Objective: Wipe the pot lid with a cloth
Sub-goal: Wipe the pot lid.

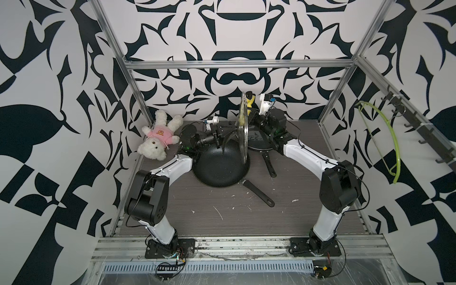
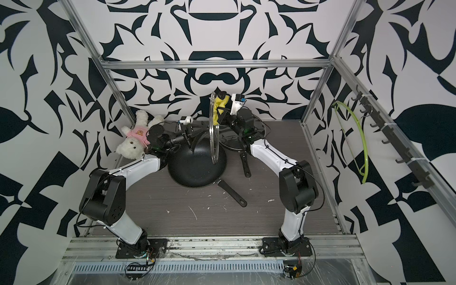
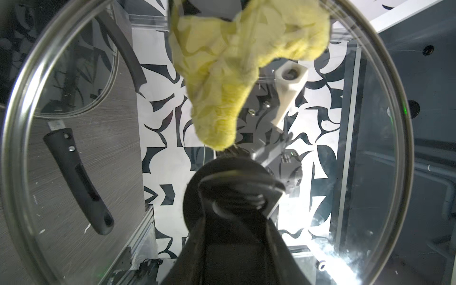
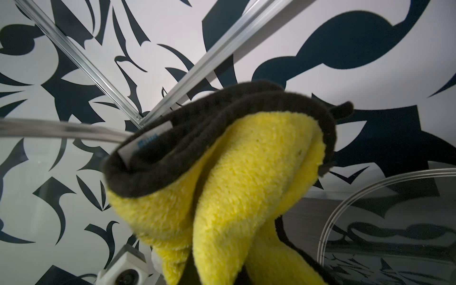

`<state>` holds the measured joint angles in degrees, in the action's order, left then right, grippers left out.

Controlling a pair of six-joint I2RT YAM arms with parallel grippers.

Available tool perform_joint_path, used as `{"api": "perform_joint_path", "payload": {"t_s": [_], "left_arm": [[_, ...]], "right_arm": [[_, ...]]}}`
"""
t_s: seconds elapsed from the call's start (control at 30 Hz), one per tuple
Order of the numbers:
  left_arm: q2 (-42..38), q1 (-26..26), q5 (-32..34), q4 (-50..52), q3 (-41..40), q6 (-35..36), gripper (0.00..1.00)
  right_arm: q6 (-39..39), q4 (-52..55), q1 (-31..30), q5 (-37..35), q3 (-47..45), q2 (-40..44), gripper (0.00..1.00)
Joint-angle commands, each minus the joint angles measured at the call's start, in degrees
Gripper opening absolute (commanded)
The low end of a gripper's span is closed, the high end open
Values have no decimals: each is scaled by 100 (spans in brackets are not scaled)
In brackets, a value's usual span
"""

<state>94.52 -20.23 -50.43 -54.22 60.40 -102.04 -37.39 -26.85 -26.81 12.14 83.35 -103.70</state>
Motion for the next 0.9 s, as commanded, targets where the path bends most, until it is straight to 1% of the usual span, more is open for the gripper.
{"api": "perform_joint_path", "payload": {"t_s": [0.0, 0.1, 0.27, 0.47, 0.73, 0.87], "left_arm": [[-430, -122, -334, -882, 156, 110, 0], [-440, -122, -334, -1002, 221, -8, 0], [-327, -113, -434, -1136, 456, -45, 0], [0, -113, -539, -1894, 893, -675, 0], [285, -104, -622, -2188, 1231, -1086, 0], [591, -87, -661, -2754, 1471, -1672, 0]], "right_arm": [[-93, -232, -97, 344, -125, 206, 0], [-90, -220, -88, 378, -397, 292, 0], [48, -180, -53, 746, -872, 552, 0], [142, -239, -53, 1039, -1669, 1116, 0], [161, -331, -82, 1621, -2624, 1917, 0], [246, -332, -186, 1966, -2937, 2317, 0]]}}
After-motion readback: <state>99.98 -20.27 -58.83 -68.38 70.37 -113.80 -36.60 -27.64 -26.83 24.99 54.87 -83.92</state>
